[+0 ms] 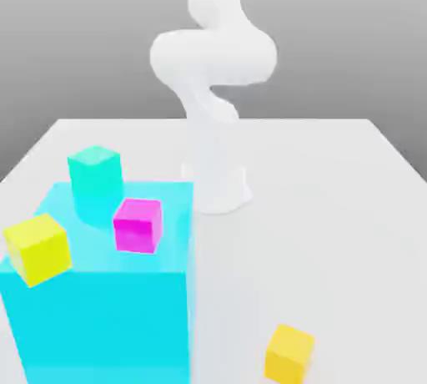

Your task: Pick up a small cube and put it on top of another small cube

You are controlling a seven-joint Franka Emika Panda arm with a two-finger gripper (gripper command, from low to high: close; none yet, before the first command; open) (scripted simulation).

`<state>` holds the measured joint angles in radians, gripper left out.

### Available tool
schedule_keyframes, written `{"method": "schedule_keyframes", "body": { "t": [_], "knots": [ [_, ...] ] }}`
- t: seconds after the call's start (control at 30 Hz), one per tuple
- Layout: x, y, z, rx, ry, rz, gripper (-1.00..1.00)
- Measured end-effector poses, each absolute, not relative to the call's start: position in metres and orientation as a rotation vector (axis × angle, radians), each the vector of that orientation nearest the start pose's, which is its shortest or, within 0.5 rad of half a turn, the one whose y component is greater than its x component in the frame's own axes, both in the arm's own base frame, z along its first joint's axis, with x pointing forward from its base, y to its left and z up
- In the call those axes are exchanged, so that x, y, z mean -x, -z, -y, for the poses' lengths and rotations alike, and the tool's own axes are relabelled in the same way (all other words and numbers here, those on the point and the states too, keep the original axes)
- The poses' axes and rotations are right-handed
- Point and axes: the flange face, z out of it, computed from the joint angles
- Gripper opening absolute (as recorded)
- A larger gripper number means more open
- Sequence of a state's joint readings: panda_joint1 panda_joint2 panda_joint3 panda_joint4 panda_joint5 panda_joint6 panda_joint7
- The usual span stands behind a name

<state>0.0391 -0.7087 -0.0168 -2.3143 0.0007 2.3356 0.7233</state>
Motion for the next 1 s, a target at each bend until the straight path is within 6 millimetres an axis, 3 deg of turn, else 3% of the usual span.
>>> {"method": "schedule_keyframes", "body": {
  "t": [0.2, 0.43, 0.63, 0.83, 1.0],
  "knots": [
    [-0.448, -0.575, -0.029, 2.767, 0.762, -0.653, 0.00],
    [-0.490, -0.446, -0.062, 2.960, 0.519, -0.295, 0.00],
    [-0.495, -0.332, -0.091, 3.064, 0.292, 0.054, 0.00],
    [-0.475, -0.220, -0.105, 3.107, 0.050, 0.395, 0.00],
    [-0.470, -0.150, -0.107, 3.107, 0.002, 0.465, 0.00]
  ]
}}
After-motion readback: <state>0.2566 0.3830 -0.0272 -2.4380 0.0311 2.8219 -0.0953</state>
